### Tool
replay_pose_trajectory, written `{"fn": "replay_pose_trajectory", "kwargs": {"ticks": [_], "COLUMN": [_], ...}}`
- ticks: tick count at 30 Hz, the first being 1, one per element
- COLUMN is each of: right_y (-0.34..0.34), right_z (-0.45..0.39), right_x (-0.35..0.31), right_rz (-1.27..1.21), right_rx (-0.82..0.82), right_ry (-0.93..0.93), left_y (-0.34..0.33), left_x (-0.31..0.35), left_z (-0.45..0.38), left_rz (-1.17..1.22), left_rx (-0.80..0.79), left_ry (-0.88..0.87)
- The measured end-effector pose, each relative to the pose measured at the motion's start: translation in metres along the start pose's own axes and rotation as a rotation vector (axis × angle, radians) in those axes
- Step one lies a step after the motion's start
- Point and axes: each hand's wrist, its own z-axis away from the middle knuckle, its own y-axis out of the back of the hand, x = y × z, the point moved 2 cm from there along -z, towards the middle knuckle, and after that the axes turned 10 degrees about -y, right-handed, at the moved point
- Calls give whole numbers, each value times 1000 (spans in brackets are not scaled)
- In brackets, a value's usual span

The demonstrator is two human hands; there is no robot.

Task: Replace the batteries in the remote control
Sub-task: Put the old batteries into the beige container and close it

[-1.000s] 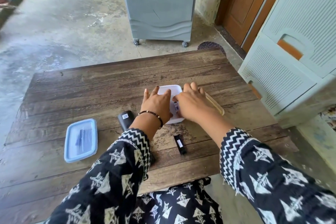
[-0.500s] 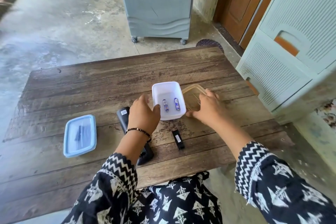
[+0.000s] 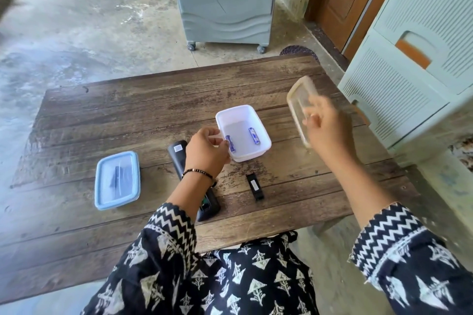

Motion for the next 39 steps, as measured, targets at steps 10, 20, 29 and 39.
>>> {"fn": "replay_pose_trajectory", "kwargs": {"ticks": [10,20,29,39], "right_y": [-56,-69,-70,-58], "right_z": [6,7,1,2], "right_x": [-9,-14,-24,-33], "right_rz": [-567,-271,-12,338], "right_rx": [-312,-331,-293,-386], "right_ry": [-398,-228,-106,133], "left_y": [-8,-8,-7,-2], "left_x": [-6,-7,-3,3], "left_z": [7,3,-4,-12], "left_rz": [130,196,253,311], "left_rx": [-48,-69,-119,-154], "left_ry": [42,59,109,184]}}
